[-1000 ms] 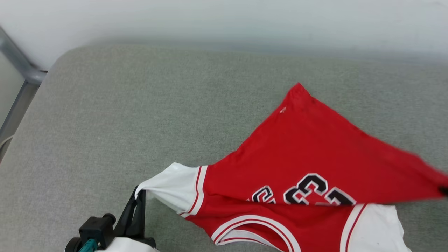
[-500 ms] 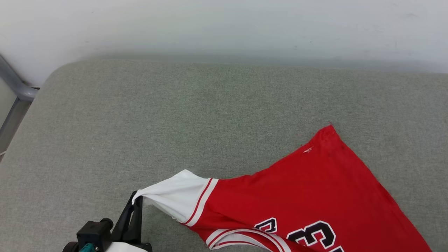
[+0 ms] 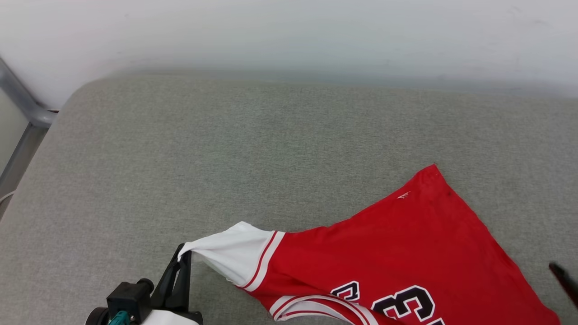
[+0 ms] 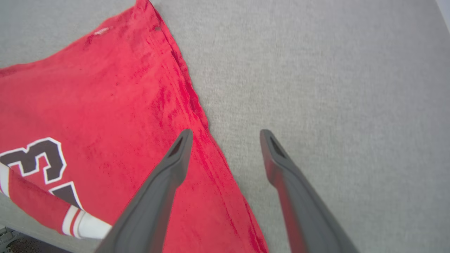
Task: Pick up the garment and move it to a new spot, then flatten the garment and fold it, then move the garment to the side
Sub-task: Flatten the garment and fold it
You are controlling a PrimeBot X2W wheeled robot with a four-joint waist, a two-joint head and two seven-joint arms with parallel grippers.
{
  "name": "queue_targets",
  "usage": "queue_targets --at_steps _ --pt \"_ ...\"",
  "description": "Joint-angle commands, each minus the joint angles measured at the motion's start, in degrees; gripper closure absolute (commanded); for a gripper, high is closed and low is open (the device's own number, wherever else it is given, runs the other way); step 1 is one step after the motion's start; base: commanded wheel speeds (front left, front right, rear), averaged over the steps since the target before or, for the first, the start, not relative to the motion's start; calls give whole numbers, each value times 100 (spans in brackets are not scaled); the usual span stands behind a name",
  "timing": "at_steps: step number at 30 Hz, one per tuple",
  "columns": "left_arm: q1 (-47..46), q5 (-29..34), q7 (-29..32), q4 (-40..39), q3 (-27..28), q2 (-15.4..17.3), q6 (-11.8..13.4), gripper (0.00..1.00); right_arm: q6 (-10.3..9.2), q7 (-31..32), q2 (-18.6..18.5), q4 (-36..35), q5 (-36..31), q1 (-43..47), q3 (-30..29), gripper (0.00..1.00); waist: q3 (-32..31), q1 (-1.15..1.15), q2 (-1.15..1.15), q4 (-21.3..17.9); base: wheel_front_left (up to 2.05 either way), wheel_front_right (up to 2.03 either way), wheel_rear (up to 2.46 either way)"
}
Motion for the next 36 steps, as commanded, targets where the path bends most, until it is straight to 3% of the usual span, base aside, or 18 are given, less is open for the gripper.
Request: queue_targets --at_steps 1,7,14,23,31,36 --pt "-72 29 7 -45 -33 8 20 100 -5 -55 -98 -175 -41 -248 -29 0 17 0 0 67 0 0 0" --pt "-215 86 22 -135 -183 -15 6 100 -5 166 -488 -666 -158 -1208 211 0 199 0 0 283 0 0 0" --pt "-505 128 -6 -212 -421 -96 -48 100 -5 966 -1004 -593 -234 -2512 1290 0 629 0 0 632 0 0 0" --pt "-887 99 -51 -148 -704 -220 -92 100 -5 1790 -1171 559 -257 -3930 2729 0 1051 0 0 1017 0 0 0" --pt "-1152 50 -84 -54 -862 -293 -105 100 -5 1655 -947 1801 -281 -4607 3509 0 1361 0 0 1255 0 0 0" --pt "-1232 32 -89 -35 -899 -330 -103 100 -5 1495 -862 2507 -188 -4423 4073 0 1418 0 0 1329 0 0 0"
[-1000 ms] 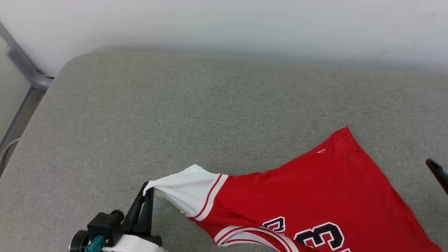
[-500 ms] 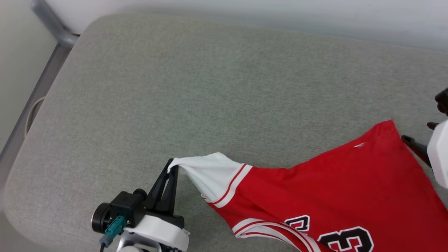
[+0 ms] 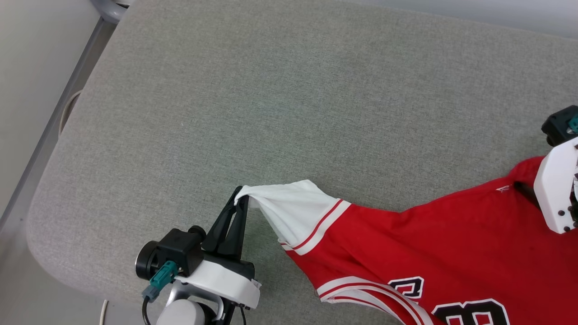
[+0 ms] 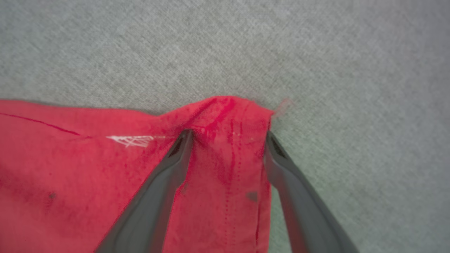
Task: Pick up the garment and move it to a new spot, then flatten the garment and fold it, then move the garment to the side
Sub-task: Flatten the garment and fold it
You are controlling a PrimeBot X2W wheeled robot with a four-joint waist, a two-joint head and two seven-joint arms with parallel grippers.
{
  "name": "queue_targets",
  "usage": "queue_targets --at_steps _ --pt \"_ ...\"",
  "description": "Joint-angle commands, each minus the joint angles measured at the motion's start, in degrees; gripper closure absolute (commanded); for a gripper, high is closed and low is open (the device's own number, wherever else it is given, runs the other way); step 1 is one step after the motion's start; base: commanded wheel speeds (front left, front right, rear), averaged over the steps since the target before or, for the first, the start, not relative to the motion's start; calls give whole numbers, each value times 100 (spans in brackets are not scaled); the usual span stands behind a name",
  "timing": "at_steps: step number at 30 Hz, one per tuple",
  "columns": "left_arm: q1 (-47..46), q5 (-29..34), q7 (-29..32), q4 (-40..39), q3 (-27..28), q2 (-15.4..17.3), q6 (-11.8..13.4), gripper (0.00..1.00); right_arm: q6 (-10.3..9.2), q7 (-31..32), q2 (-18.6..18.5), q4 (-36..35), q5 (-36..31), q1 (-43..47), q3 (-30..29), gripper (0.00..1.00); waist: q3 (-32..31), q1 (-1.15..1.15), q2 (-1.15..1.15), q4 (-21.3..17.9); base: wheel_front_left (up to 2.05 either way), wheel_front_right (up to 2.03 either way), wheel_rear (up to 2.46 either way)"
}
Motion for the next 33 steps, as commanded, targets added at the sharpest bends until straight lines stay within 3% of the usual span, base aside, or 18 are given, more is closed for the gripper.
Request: queue_targets --at_steps 1,2,3,6,11,19,33 --pt "-48 -14 -40 4 11 -8 -7 100 -5 67 119 329 214 274 304 0 0 0 0 27 0 0 0" --pt "-41 -16 -40 -1 27 -13 -2 100 -5 -8 127 392 282 279 349 54 -8 0 0 17 0 0 0" --pt "-26 -17 -41 -1 48 -17 5 100 -5 -121 125 426 349 269 372 96 -26 0 0 1 0 0 0" --pt "32 -3 -41 13 91 -17 24 100 -5 -362 106 471 432 219 403 100 -92 0 0 -58 0 0 0" --pt "114 92 -41 45 222 40 2 100 -7 -1286 49 419 532 -156 442 100 -419 0 0 -311 0 0 0" --pt "40 148 -42 -57 428 285 -20 100 -7 -2643 261 246 651 -260 290 100 -960 0 0 -713 0 0 0" --pt "-1295 193 445 -797 653 874 -45 100 -7 -3395 439 -763 470 -229 -753 100 -1193 0 0 -1240 0 0 0"
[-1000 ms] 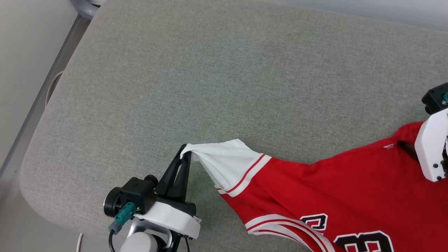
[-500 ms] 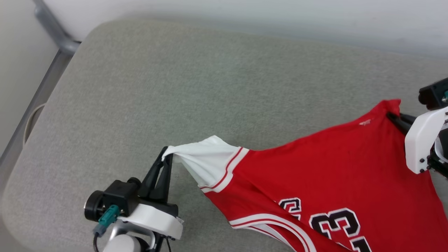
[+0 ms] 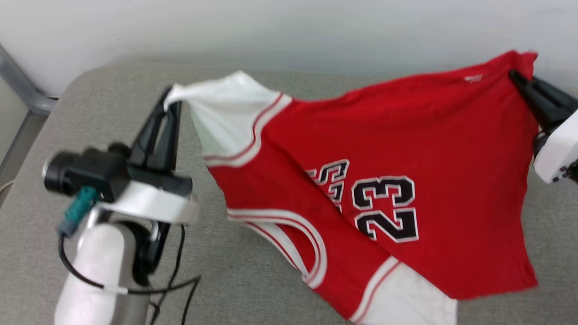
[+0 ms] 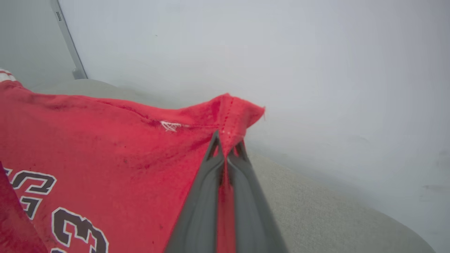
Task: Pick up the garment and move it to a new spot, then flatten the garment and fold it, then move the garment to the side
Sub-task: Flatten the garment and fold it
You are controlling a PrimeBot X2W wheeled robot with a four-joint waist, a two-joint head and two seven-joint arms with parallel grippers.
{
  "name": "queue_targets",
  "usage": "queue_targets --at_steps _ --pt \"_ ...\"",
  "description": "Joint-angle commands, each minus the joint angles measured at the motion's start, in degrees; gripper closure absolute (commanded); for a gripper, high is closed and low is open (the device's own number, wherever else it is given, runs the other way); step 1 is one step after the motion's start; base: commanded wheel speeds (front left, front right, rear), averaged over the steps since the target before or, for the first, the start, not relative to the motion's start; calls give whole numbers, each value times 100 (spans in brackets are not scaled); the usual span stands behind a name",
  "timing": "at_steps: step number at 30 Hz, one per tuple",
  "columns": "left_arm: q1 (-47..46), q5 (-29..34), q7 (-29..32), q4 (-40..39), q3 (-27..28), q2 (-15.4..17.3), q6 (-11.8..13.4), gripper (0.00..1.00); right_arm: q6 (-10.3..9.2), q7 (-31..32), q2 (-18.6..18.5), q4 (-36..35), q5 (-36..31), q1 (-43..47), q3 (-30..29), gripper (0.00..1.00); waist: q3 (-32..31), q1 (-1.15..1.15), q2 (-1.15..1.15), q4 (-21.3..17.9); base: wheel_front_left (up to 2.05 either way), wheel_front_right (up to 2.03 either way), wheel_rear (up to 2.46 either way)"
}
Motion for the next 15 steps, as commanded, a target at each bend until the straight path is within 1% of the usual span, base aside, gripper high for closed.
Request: queue_targets --at_steps 1,5,9,12,15 --pt "-273 36 62 -67 -15 57 -26 100 -9 -45 95 -119 -75 -68 -136 100 30 0 0 -64 0 0 0" --pt "-996 84 224 -148 -103 173 -75 100 -9 35 239 -445 -262 -185 -507 100 171 0 0 -128 0 0 0" --pt "-1827 89 334 -116 -160 295 -113 100 -9 159 366 -725 -522 -441 -781 100 441 0 0 -197 0 0 0" --pt "-2538 106 418 -76 -223 384 -148 100 -9 265 437 -847 -674 -881 -1017 100 716 0 0 -252 0 0 0" --pt "-3311 98 494 52 -285 497 -168 100 -9 322 535 -790 -823 -1455 -1261 100 1014 0 0 -300 0 0 0"
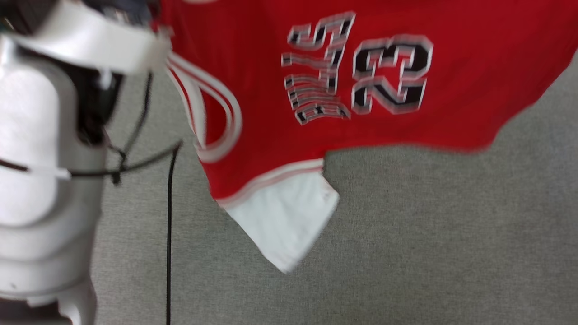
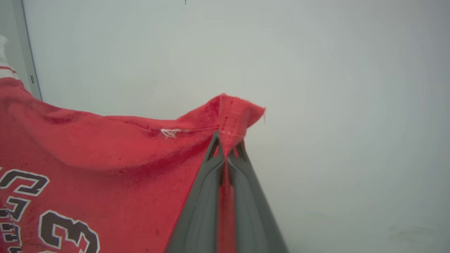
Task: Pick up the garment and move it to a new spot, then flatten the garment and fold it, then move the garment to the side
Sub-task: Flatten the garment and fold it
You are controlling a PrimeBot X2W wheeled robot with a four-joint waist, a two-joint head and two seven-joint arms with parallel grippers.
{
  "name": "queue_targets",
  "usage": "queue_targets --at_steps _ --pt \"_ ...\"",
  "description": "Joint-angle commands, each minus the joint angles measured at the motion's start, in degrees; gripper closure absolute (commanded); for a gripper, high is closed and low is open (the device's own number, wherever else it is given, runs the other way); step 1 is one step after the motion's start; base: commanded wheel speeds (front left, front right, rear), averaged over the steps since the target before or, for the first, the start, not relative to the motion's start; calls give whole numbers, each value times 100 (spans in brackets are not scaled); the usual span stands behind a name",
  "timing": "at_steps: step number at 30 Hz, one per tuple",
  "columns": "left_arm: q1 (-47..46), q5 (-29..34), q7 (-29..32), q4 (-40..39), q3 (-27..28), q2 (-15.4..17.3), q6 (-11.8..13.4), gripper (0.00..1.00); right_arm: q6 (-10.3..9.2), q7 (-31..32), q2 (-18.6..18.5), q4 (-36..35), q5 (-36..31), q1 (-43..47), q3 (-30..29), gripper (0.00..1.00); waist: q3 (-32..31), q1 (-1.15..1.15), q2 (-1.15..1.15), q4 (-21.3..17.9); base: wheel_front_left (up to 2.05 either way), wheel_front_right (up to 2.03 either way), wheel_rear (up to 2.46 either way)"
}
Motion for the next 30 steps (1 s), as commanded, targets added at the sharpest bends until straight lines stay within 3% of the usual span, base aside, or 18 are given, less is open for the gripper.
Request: queue_targets --at_steps 1,6,17,24,30 --pt "-437 39 40 98 -35 115 -15 100 -9 38 104 76 -83 -387 -93 100 362 0 0 -96 0 0 0" --pt "-1869 34 129 576 -168 267 -40 100 -9 -2 310 520 -421 -1665 -238 100 850 0 0 -176 0 0 0" --pt "-4583 -97 -215 2285 -676 623 -52 100 -8 -500 690 2029 -879 -4026 12 100 1545 0 0 -325 0 0 0" --pt "-5349 -194 -472 3113 -928 740 -53 100 -8 -982 775 2928 -992 -4859 173 100 1851 0 0 -366 0 0 0" --pt "-5224 -349 -718 3540 -1190 749 -53 100 -8 -1309 860 3526 -831 -4926 412 100 2120 0 0 -329 0 0 0"
